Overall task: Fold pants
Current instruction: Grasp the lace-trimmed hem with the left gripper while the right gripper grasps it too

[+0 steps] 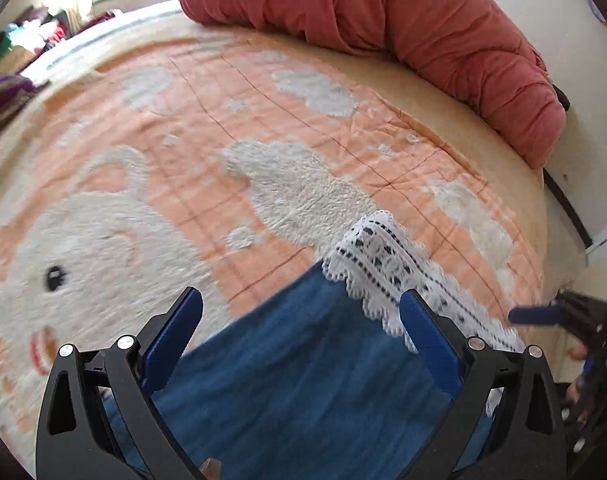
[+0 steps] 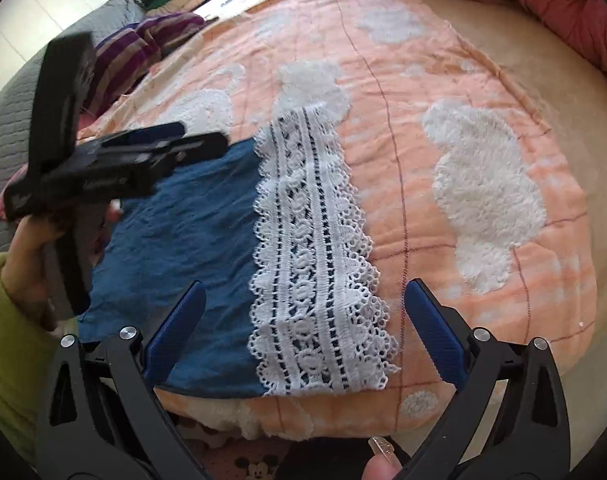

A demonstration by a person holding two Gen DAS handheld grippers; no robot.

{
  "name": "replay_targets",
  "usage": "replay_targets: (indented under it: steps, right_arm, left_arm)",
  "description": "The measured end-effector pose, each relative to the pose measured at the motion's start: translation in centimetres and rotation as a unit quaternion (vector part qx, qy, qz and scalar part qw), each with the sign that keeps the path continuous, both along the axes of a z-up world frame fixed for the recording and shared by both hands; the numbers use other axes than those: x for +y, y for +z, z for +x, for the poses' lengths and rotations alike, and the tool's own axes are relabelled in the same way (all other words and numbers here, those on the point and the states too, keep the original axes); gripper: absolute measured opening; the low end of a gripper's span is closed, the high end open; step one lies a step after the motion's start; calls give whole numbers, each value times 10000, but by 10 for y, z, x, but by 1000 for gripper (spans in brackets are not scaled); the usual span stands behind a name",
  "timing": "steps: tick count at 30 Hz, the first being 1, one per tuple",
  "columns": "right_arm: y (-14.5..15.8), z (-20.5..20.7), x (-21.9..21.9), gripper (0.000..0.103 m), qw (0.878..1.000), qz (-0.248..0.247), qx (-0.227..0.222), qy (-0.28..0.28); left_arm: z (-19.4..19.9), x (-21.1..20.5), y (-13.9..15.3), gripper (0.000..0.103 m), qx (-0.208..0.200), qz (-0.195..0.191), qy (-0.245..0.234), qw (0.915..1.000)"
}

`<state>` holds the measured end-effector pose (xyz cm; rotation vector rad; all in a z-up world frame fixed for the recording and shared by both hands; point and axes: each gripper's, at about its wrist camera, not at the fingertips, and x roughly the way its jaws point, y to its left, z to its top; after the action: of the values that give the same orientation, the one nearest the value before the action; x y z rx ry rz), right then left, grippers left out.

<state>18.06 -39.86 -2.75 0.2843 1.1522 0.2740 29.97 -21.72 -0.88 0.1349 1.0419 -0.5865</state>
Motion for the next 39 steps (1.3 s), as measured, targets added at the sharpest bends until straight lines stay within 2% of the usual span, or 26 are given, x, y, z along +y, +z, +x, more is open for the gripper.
replay_targets:
  steps: [4,6,7,9,10,12,15,18,20,22,23,24,26,28,29,30,35,37,38,39]
  right_arm:
    - [-13,8,-3,94,9992,278,290,-5]
    - [-14,8,-5,83,9987,423,294,-25]
    - [-12,6,-8,71,9984,517,211,-52]
    - [-9,4,-10,67,9979,622,135,-114]
    - [-9,4,-12,64,9976,666,132,-141]
    - [-9,2,-17,62,9967,781,118,-189]
    - [-13,3,-19,64,9950,961,191,-182]
    - [-19,10,-16,72,9940,1015,363,-207]
    - [-22,13,-14,73,9942,950,434,-242]
    - [-22,16,-10,75,9949,872,449,-221]
    - [-21,16,-9,74,9953,846,429,-198]
    - [-20,16,-8,61,9955,832,401,-194]
    - [-16,13,-11,44,9958,825,271,-289]
    - [-12,11,-15,31,9945,985,117,-335]
    - [-10,9,-16,18,9930,1144,22,-305]
    - [-8,9,-16,16,9921,1223,-27,-273]
    - [-4,8,-16,18,9904,1366,-141,-162]
    - [-12,11,-19,45,9899,1387,64,-290]
    - [-21,17,-19,51,9888,1437,239,-313]
    - [-26,18,-20,46,9879,1472,356,-342]
  left_arm:
    - [19,-5,-20,98,306,-337,-28,9990]
    - [24,-5,-29,97,481,-589,-75,9971]
    - [26,-5,-34,96,566,-674,-91,9961]
    - [26,-7,-47,70,803,-849,-134,9931]
    - [24,-9,-50,62,791,-862,-148,9930]
    - [21,-9,-53,62,726,-925,-231,9928]
    - [18,-10,-52,62,849,-1179,-376,9887]
    - [15,-16,-53,69,793,-1089,-454,9898]
    - [14,-20,-54,74,767,-1052,-492,9903]
    - [13,-28,-56,74,698,-907,-506,9921]
    - [13,-30,-56,71,693,-847,-501,9927]
    - [11,-31,-55,66,708,-796,-492,9931]
    - [12,-27,-51,42,733,-861,-457,9925]
    - [11,-20,-48,31,752,-947,-419,9918]
    - [11,-17,-48,25,770,-1005,-422,9910]
    - [11,-14,-47,24,749,-1008,-421,9912]
    - [6,-5,-39,19,616,-1188,-402,9902]
    - [5,-3,-38,19,587,-1217,-407,9900]
    - [4,-2,-38,19,593,-1238,-408,9897]
    - [4,-2,-38,19,590,-1238,-396,9898]
